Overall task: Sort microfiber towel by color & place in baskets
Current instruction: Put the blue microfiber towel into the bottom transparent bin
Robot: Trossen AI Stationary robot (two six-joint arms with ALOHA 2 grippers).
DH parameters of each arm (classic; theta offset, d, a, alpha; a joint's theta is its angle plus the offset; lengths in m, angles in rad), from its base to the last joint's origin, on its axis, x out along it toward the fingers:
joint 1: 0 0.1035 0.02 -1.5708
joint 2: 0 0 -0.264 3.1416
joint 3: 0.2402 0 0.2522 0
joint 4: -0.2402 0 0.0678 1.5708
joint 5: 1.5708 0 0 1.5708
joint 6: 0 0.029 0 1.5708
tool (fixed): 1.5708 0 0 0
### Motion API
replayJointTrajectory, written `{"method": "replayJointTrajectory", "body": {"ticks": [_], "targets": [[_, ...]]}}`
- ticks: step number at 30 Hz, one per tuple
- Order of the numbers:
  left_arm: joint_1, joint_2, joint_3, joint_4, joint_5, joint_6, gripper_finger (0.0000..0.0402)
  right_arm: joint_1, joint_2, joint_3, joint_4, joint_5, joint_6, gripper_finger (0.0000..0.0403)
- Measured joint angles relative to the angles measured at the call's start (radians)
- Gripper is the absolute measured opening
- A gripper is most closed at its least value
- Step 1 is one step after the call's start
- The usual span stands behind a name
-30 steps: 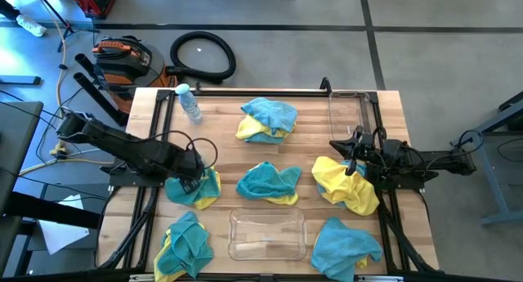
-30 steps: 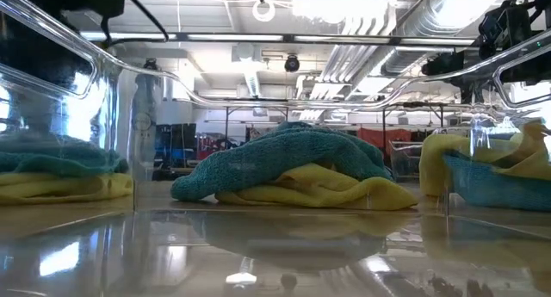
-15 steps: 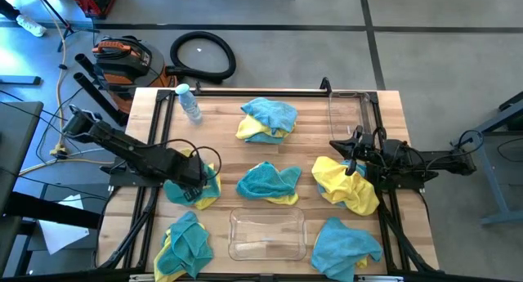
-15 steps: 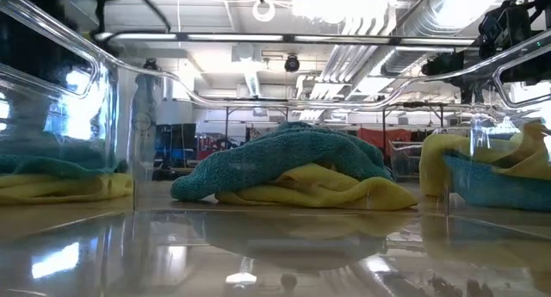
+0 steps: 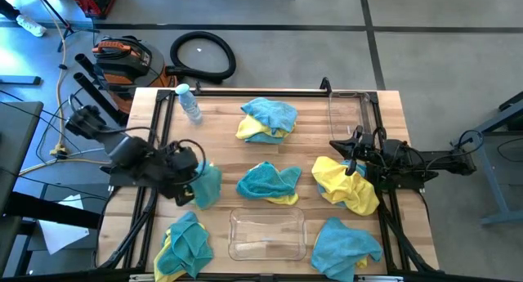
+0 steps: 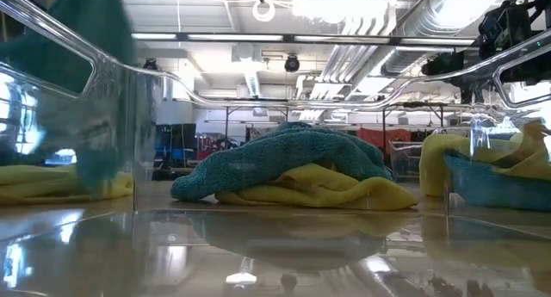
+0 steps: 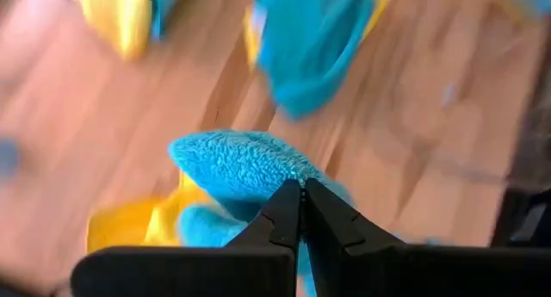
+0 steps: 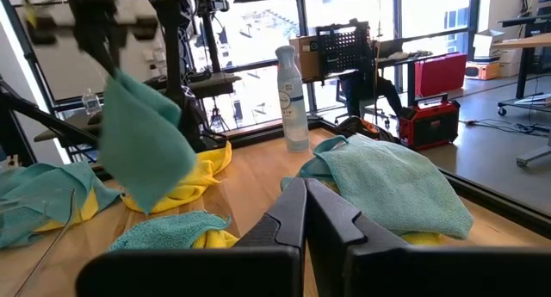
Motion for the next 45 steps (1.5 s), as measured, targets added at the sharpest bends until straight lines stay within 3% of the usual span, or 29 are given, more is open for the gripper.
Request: {"method": "replayJointTrajectory", "body": {"ticks": [7, 18, 24, 28, 37, 45], "targets": [[-0.040, 0.132, 0.246, 0.001, -0.088, 0.119, 0.0000, 0.000, 0.000, 0.000, 0.000, 0.000, 0.000, 0.0000], [-0.040, 0.475, 0.715, 0.001, -0.072, 0.346, 0.0000, 0.000, 0.000, 0.000, 0.000, 0.000, 0.000, 0.0000], [-0.031, 0.632, 0.902, 0.002, -0.016, 0.422, 0.0000, 0.000, 0.000, 0.000, 0.000, 0.000, 0.000, 0.0000], [-0.014, 0.712, 0.955, 0.003, 0.034, 0.433, 0.0000, 0.000, 0.000, 0.000, 0.000, 0.000, 0.000, 0.0000], [0.023, 0.860, 0.951, -0.004, 0.082, 0.417, 0.0000, 0.000, 0.000, 0.000, 0.000, 0.000, 0.000, 0.0000], [0.068, 1.016, 0.951, 0.001, 0.199, 0.415, 0.0000, 0.000, 0.000, 0.000, 0.000, 0.000, 0.000, 0.0000]]}}
